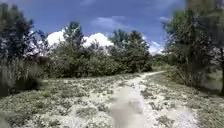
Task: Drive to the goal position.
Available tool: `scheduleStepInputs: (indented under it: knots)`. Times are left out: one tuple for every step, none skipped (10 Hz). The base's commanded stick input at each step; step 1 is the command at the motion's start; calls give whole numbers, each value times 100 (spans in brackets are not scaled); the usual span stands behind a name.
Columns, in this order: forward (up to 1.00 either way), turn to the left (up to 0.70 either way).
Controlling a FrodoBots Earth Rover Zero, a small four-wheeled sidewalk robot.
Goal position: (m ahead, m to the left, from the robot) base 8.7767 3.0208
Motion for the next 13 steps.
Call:
scheduleStepInputs:
  knots:
    - [50,0]
    - [50,0]
    - [50,0]
    - [50,0]
    - [50,0]
    - [50,0]
    - [50,0]
    - [50,0]
    - [50,0]
    - [50,0]
    - [50,0]
    - [50,0]
    - [50,0]
